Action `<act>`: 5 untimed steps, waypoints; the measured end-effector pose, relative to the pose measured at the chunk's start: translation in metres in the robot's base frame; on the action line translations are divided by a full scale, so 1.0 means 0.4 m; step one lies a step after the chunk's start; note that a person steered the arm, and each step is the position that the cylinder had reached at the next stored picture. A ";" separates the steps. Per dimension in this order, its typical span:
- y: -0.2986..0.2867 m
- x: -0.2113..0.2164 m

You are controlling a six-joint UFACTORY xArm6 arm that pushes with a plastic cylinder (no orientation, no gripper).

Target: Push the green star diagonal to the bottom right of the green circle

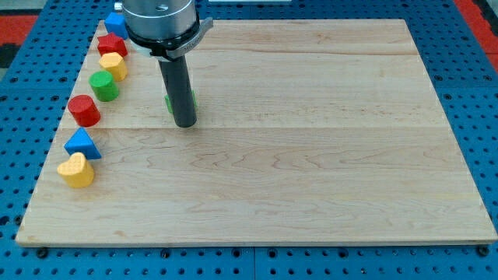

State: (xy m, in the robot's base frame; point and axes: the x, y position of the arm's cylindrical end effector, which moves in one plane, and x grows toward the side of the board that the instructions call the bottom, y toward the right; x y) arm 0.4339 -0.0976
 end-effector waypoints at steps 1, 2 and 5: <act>0.014 -0.004; 0.098 -0.017; -0.026 -0.024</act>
State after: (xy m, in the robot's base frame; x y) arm 0.4243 -0.1081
